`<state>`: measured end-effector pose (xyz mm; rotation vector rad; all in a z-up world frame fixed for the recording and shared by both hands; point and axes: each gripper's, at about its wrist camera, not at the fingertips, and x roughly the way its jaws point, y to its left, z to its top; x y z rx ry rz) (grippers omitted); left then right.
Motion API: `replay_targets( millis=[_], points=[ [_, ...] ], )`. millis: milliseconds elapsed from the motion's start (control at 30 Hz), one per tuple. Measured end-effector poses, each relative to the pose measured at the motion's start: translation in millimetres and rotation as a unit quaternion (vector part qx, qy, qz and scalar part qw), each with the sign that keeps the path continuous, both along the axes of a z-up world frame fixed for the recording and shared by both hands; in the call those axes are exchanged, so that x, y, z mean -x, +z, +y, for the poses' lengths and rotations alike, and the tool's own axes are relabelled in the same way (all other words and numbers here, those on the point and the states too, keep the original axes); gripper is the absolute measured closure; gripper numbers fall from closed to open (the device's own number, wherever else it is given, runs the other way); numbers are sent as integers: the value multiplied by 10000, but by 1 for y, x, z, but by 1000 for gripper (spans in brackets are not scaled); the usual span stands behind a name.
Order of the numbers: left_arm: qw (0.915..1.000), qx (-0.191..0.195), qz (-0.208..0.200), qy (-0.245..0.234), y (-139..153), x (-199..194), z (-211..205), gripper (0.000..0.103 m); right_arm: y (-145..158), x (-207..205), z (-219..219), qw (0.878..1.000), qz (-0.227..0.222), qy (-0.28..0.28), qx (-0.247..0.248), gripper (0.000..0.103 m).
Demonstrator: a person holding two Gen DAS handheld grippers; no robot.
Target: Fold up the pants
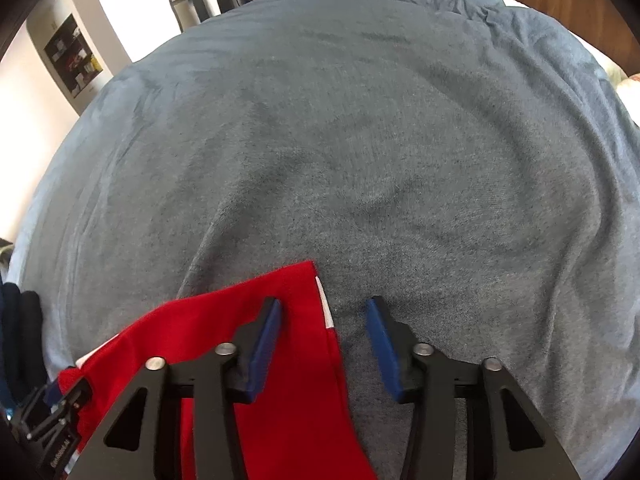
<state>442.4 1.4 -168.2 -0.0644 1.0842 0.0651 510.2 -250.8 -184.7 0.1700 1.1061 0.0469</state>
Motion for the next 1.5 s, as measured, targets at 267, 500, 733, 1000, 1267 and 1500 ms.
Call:
replay_targets(
  millis=[267,500,733,1000,1267,1500],
  points=[
    [9997,-44,-185,119,25,7,2,73,5,-1,3,9998,54,203,-54,95],
    [9990,-165,-380,190,30,-1,3,73,34,8,5,9968,-515,-43,608,96],
    [9995,-243,-110,165,10,-16,6,67,15,-5,8,9971,-218,6,724,96],
    [9972,-508,-509,228,52,-3,6,32,31,7,-4,9955,-214,-435,811,67],
    [9944,-468,-929,-212,119,50,4,31,103,67,-2,9939,-718,-324,767,57],
    [9954,-297,-863,-301,155,101,15,31,149,133,2,9951,-755,-372,511,57]
  ],
)
